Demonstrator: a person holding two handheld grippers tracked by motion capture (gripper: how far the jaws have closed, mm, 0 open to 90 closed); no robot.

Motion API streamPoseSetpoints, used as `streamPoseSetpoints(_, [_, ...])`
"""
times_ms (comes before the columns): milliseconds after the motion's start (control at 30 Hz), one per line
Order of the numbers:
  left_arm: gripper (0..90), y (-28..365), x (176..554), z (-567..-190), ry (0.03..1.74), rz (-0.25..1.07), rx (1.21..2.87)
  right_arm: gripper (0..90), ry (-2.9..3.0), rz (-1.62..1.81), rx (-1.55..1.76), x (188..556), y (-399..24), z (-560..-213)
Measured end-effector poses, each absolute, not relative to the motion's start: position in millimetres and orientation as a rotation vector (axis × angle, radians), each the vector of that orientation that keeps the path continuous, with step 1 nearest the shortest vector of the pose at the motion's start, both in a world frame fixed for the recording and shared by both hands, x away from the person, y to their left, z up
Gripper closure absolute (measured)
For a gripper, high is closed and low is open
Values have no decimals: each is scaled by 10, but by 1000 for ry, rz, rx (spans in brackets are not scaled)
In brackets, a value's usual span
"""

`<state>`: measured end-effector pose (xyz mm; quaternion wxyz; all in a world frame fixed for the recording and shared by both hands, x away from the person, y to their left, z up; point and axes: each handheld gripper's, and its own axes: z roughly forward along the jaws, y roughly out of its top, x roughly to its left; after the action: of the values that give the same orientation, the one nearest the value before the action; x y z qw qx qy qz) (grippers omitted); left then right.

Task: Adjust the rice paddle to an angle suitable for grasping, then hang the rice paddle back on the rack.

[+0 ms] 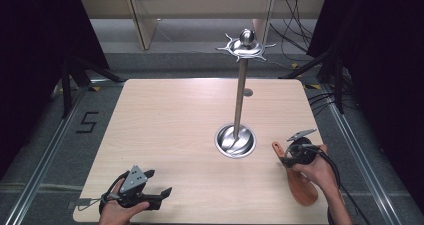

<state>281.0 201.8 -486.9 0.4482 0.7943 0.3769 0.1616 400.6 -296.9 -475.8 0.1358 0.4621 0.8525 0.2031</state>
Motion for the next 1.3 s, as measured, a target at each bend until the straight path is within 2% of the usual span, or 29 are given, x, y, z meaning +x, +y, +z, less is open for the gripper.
streamPoseSetpoints(500, [149,1999,2760,-4840,905,405,1968,531,2549,496,1355,4120,-2714,-4724])
streamPoseSetpoints(1300, [149,1994,2705,-4838,874,422,1975,551,2547,393,1447,4230,-2811,-4767])
